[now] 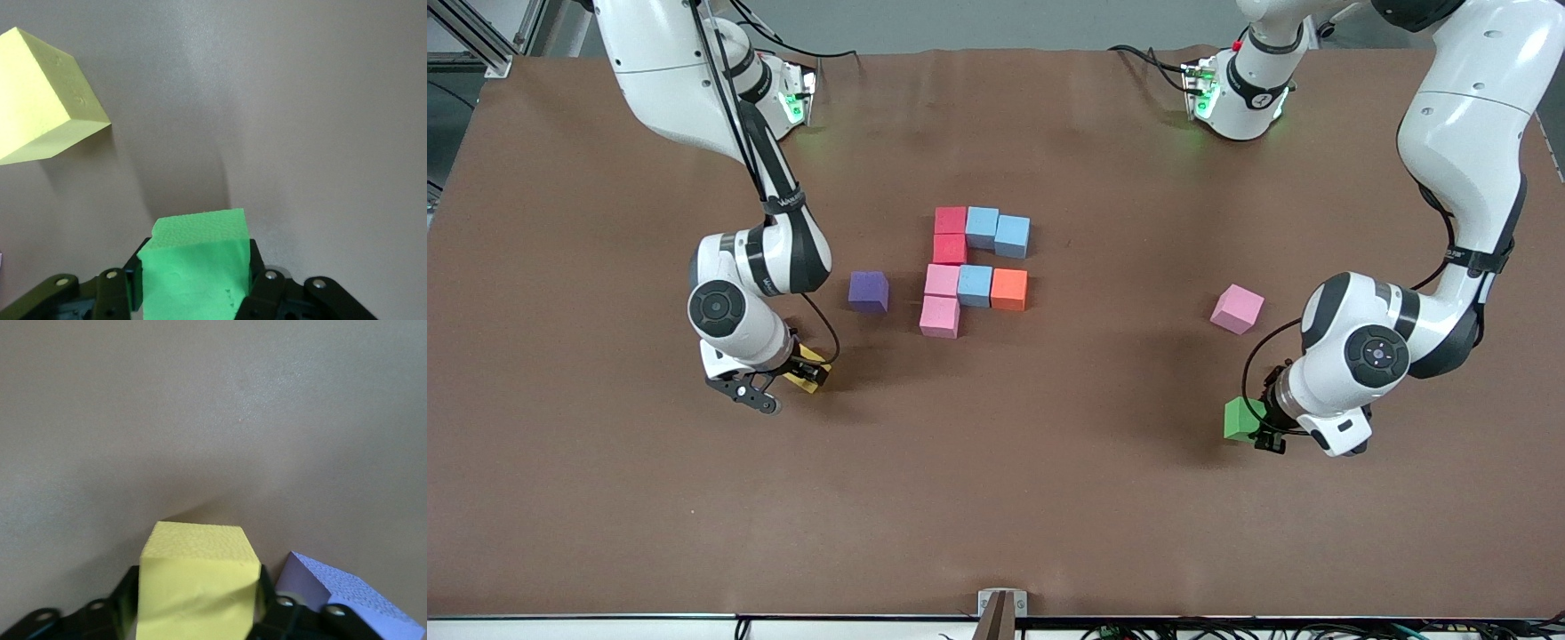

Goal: Arrange 11 blocks into digit 3
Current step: 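Grasp the yellow cube with the right gripper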

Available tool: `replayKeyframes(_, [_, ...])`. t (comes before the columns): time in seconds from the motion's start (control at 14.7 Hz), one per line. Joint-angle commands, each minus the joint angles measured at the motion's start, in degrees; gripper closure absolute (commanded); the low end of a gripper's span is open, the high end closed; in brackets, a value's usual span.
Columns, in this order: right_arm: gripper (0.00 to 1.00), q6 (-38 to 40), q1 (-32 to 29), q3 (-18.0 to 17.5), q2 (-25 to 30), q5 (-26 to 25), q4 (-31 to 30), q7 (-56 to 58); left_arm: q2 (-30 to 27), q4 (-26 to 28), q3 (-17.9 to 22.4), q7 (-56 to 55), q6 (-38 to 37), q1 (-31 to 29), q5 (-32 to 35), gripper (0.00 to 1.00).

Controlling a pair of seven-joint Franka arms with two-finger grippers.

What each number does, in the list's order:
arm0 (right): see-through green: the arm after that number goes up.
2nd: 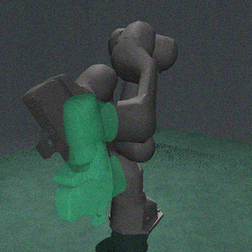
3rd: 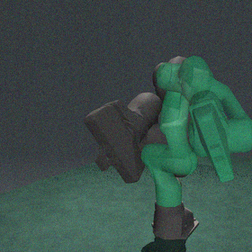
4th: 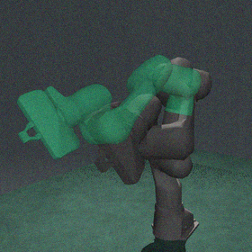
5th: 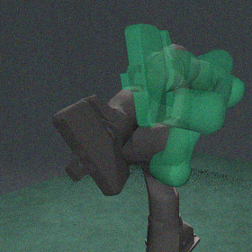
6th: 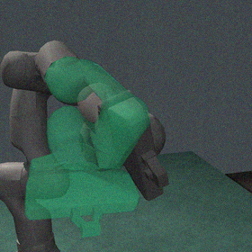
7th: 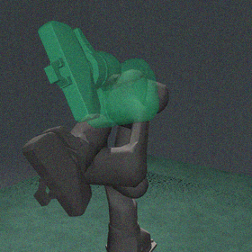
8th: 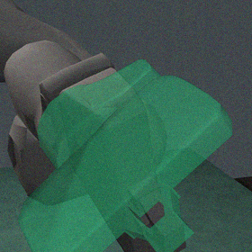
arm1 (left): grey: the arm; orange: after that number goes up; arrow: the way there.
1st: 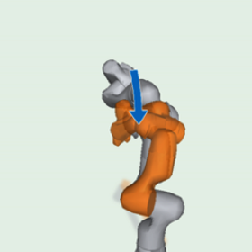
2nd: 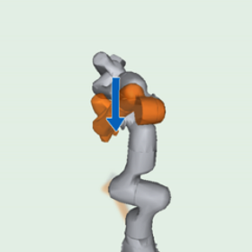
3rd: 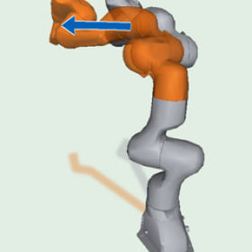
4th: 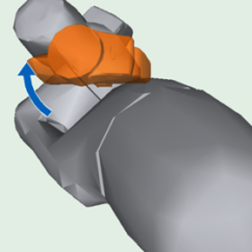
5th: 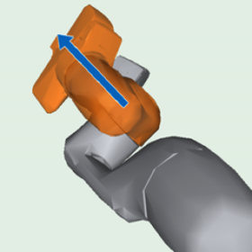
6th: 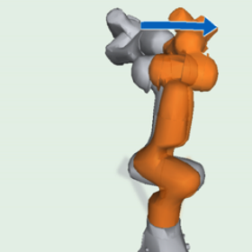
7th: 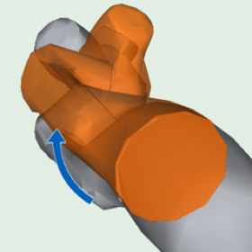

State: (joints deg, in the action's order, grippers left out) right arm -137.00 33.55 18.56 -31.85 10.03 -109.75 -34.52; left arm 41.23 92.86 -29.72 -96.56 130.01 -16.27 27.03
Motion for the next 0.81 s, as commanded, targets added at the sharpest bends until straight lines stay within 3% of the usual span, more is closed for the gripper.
replayKeyframes(0.0, [0.98,-0.02,0.73,-0.98,1.26,-0.62,-0.82,-0.20,-0.89,-0.40,0.02,0.85,-1.25,0.19,-1.10,0.68])
replayKeyframes(0.41, [0.99,0.51,7.75,-1.16,1.00,-0.36,5.76,3.41,-0.89,-0.40,0.02,0.67,-1.25,0.36,-1.10,0.68])
replayKeyframes(0.61, [0.99,6.11,9.25,-1.59,-2.41,-0.27,12.60,4.28,-0.89,-0.40,0.02,0.67,-1.25,0.37,-1.10,0.68])
replayKeyframes(0.75, [0.99,7.80,9.34,-3.69,-5.14,0.17,17.00,5.34,-0.89,-0.40,0.02,0.67,-1.25,0.37,-1.10,0.68])
